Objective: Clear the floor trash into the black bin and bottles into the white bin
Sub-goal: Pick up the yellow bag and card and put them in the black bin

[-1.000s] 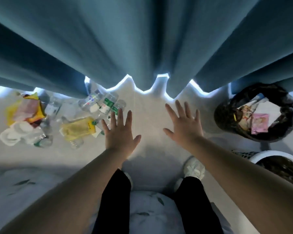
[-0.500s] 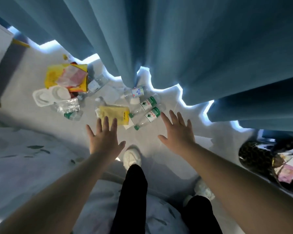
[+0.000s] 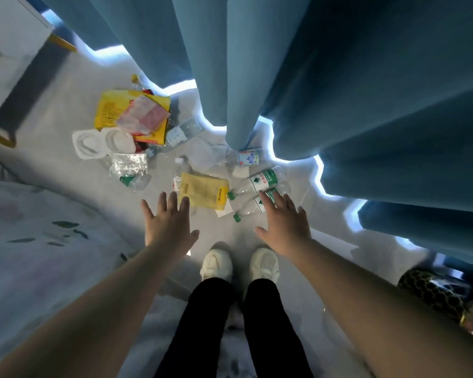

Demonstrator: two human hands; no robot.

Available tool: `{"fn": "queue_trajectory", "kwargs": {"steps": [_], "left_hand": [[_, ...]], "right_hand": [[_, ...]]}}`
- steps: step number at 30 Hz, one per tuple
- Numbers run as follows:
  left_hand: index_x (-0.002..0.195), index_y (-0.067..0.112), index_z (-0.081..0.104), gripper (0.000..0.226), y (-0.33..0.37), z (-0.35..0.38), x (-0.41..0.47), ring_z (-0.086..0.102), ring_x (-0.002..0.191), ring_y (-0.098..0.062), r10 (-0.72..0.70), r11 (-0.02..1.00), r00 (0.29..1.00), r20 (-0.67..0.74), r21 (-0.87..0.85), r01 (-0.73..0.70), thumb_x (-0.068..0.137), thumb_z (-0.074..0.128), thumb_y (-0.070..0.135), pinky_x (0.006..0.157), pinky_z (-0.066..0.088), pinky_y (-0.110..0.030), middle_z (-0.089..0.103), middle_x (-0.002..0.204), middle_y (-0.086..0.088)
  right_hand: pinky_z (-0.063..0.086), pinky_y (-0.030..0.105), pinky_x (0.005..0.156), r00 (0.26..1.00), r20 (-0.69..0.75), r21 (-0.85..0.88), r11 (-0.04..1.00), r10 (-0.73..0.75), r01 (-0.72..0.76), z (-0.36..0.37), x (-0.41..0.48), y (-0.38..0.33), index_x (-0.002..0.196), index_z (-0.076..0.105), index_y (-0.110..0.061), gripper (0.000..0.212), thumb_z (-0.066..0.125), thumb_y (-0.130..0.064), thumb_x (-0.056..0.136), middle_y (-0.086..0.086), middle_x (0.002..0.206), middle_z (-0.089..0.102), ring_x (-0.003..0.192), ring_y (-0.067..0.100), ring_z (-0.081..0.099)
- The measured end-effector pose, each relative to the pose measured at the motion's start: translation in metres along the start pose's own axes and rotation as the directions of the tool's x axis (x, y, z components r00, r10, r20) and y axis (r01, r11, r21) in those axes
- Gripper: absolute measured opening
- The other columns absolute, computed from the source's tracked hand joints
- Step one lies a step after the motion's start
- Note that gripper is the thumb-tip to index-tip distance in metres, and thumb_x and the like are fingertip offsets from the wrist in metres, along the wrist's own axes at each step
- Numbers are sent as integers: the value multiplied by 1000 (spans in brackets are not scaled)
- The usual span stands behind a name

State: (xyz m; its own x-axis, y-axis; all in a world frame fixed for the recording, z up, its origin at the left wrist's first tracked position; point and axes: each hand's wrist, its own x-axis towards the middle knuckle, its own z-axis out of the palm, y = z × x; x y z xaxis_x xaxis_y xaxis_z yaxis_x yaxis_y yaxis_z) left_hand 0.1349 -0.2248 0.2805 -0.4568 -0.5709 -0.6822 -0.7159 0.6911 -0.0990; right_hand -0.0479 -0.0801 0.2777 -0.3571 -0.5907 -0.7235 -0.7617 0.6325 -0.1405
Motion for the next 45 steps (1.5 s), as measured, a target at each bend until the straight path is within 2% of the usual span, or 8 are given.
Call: {"fn": "queue_trajectory", "kwargs": {"steps": [16, 19, 23, 26, 30, 35, 42, 45], "left_hand": [[147, 12, 21, 91, 4, 151, 268, 21, 140, -35, 201, 948, 979, -40, 259, -184, 77, 69, 46, 111, 6, -66, 35, 145, -14], [138, 13, 35, 77, 9, 163, 284, 43, 124, -32, 198, 951, 976, -89, 260, -169, 75, 71, 38, 112, 9, -66, 51, 127, -8], [109, 15, 57, 30, 12, 161, 291, 55, 104, -28, 229, 962, 959, -164, 188, -198, 80, 66, 20, 111, 15, -63, 62, 103, -5], [89, 18, 65, 7, 2, 146, 288, 60, 95, -26, 221, 975, 963, -152, 76, -211, 84, 61, 15, 105, 23, -53, 67, 92, -3], [90, 14, 66, 13, -31, 114, 279, 57, 90, -28, 119, 986, 982, -145, -99, -134, 88, 57, 22, 93, 31, -43, 63, 86, -3], [87, 18, 67, 15, -80, 96, 261, 54, 87, -28, -14, 953, 992, -126, -301, -25, 85, 64, 32, 96, 32, -46, 59, 84, -1], [83, 25, 63, 9, -104, 128, 249, 58, 88, -28, -62, 839, 993, -100, -544, -2, 85, 63, 34, 94, 42, -47, 63, 83, 1], [83, 24, 63, 9, -106, 141, 248, 58, 87, -28, -82, 786, 992, -100, -618, 3, 85, 63, 32, 92, 43, -47, 57, 75, 6]], "right_hand": [[17, 52, 117, 996, -1, -130, 988, -89, 88, 173, 211, -22, 152, 9, -28, 73, 52, -39, 94, 8, 162, 9, 149, 30, 7], [16, 52, 117, 995, -6, -141, 985, -102, 100, 186, 222, -20, 153, 9, -26, 71, 49, -37, 95, 9, 162, 9, 149, 31, 7], [17, 52, 118, 994, 37, -162, 981, -104, 108, 189, 226, -18, 153, 9, -24, 69, 46, -36, 97, 9, 162, 6, 149, 30, 4], [25, 53, 114, 997, 13, -145, 986, -83, 84, 185, 226, -22, 150, 21, -20, 65, 51, -30, 94, 12, 159, 19, 147, 33, 16], [47, 41, 89, 994, -72, -30, 997, -78, 76, 180, 221, -39, 133, 46, -11, 44, 57, -20, 91, 11, 131, 52, 117, 30, 53], [51, 39, 87, 983, 37, 285, 941, 181, -184, 200, 225, -81, 120, 54, -10, 28, 56, -19, 94, 10, 122, 59, 111, 30, 59], [49, 36, 87, 885, -28, 326, 841, 466, -432, 236, 262, -112, 144, 27, -7, 59, 56, -25, 96, 16, 145, 35, 115, 30, 58], [51, 34, 84, 819, -98, 340, 793, 565, -507, 251, 278, -115, 141, 29, -5, 52, 53, -22, 98, 17, 139, 40, 110, 30, 60]]}}
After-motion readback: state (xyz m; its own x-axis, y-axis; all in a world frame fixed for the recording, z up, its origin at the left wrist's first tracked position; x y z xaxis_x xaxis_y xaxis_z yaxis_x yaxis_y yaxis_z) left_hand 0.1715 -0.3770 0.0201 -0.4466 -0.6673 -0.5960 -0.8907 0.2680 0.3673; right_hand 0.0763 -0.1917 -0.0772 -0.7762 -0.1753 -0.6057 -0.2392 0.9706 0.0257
